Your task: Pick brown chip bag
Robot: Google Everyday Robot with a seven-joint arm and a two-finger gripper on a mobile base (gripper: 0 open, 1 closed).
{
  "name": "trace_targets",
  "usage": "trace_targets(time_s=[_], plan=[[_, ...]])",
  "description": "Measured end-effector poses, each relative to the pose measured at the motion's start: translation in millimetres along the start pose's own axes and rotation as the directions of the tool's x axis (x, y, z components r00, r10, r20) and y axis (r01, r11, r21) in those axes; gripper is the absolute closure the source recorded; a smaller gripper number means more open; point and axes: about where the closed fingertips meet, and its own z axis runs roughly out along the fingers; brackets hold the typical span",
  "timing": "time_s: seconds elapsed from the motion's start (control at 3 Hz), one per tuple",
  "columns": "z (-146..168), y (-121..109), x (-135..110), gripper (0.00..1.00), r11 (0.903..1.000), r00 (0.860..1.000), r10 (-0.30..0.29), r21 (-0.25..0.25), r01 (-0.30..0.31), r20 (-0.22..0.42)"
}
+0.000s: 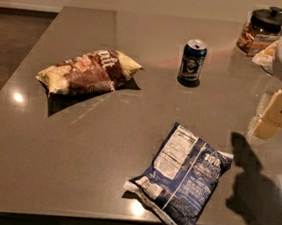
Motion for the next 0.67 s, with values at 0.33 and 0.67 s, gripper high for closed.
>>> trace_targets(time_s=[0.33,0.67], plan=[[0,-3,-3,0.00,1.0000,1.000,-0.002,-0.003,0.002,0.006],[0,-17,-18,0.00,0.9998,0.999,-0.011,-0.017,0.012,0.035]])
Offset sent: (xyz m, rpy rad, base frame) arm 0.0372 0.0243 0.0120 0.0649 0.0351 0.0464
